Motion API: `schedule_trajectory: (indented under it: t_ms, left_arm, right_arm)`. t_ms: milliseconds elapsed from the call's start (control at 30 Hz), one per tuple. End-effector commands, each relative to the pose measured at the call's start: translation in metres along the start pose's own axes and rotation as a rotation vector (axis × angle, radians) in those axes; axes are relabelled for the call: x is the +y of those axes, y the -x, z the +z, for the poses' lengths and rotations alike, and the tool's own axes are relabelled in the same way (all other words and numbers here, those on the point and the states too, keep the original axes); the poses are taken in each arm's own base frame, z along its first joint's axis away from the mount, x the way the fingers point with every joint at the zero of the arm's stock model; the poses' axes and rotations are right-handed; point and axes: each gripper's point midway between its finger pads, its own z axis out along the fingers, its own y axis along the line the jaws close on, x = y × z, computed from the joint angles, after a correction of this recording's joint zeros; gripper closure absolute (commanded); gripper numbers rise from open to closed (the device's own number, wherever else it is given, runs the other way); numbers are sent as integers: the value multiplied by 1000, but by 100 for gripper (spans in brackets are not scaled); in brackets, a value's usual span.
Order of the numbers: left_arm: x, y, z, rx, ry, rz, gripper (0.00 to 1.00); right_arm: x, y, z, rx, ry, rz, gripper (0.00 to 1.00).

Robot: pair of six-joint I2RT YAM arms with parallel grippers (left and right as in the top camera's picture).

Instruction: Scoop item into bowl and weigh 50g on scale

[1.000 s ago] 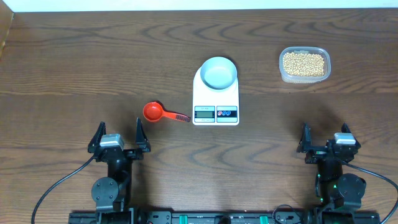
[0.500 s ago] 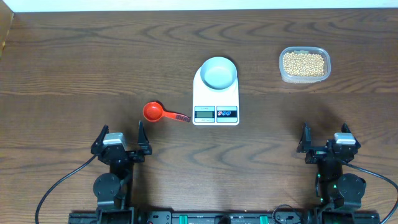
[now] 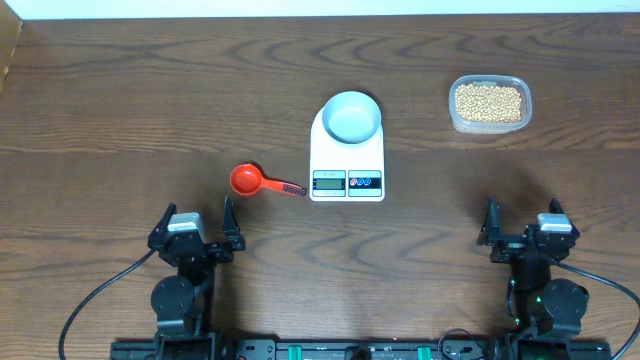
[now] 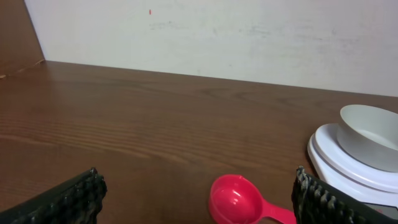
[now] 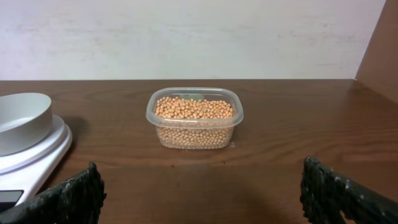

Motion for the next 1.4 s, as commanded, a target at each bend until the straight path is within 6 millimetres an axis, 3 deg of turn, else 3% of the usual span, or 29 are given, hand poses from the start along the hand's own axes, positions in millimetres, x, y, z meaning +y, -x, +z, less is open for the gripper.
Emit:
schedule_trajectory:
  t_ms: [0,1367]
  left_arm:
    - [-1,-14,0,54,-9,-8,2]
    - [-1,-15,0,55,-8,-8,2]
  right_arm:
    - [1,-2,0,5,5,6,1]
    - [1,-2,0,5,5,6,1]
